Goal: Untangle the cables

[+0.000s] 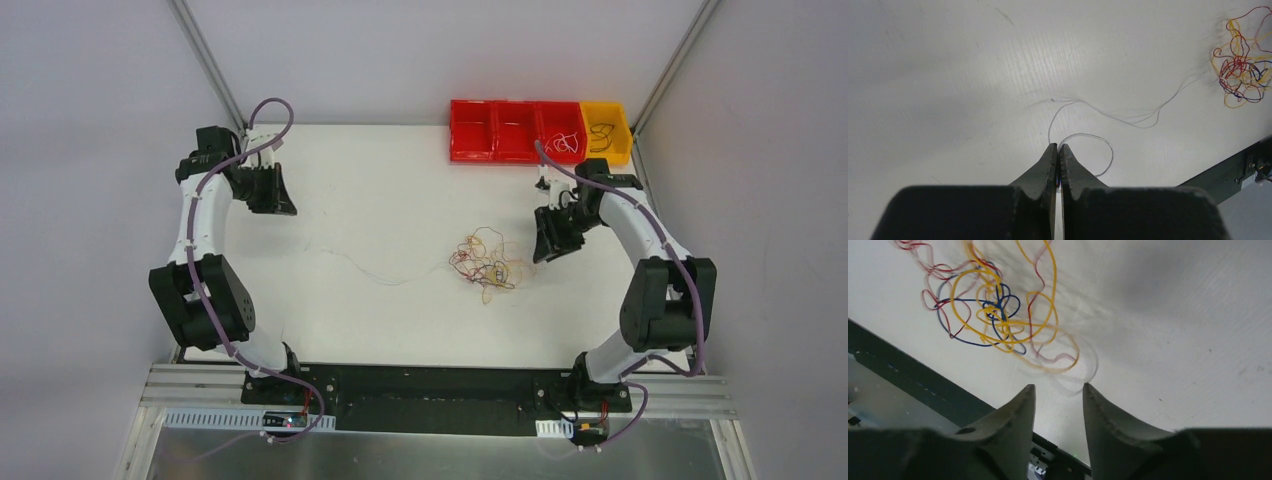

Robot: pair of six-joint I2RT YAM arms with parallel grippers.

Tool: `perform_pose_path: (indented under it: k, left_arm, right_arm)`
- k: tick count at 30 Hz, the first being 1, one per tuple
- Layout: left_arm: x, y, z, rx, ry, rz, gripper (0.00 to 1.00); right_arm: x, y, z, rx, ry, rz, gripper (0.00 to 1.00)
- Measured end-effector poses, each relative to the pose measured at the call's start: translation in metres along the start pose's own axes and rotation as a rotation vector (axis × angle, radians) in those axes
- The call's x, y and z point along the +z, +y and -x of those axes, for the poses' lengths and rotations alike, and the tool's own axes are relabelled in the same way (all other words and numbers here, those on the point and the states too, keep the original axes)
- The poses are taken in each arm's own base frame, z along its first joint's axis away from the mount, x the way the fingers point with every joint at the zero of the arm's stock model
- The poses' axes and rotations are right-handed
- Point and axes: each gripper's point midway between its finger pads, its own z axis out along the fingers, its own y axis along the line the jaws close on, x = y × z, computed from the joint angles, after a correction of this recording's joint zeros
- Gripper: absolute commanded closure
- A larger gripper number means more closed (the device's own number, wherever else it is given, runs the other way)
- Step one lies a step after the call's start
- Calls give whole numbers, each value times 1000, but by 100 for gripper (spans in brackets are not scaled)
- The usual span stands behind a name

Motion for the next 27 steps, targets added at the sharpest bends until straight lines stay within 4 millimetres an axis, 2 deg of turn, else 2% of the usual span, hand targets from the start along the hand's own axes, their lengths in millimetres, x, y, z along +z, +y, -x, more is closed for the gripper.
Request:
perform_pose_path:
  k: [3, 5, 7, 9, 13, 15, 18, 21, 23, 24, 27]
  left_arm:
    - [5, 4, -15, -5, 39, -3, 100]
    - [7, 4, -24, -12, 67, -9, 100]
    - [8, 5, -27, -6, 77, -9, 100]
    - [8, 5, -27, 0, 78, -8, 100]
    - [12, 7, -29, -6, 90, -10, 100]
    - [14, 9, -30, -11, 98, -12, 100]
    - [16, 11, -32, -16, 107, -6, 100]
    - [16, 12, -32, -16, 108, -3, 100]
    - [16, 12, -32, -15, 109, 1, 100]
    - [16, 13, -32, -15, 110, 4, 100]
    - [14, 18, -32, -15, 114, 30, 100]
  right_arm:
    - [15, -21, -21, 30, 100, -63, 24]
    - [20, -28, -25, 38, 132, -82, 17]
    - [20, -28, -21, 28, 132, -96, 16]
    - [19, -22, -8, -3, 110, -108, 15]
    - [25, 2, 37, -99, 42, -104, 9]
    - [38, 16, 53, -128, 32, -90, 7]
    - [65, 33, 61, -138, 62, -69, 6]
    - [96, 47, 62, -140, 105, -74, 12]
    - [112, 51, 60, -151, 132, -94, 22]
    - [119, 51, 58, -162, 146, -108, 32]
    - [133, 45, 45, -200, 195, -159, 70]
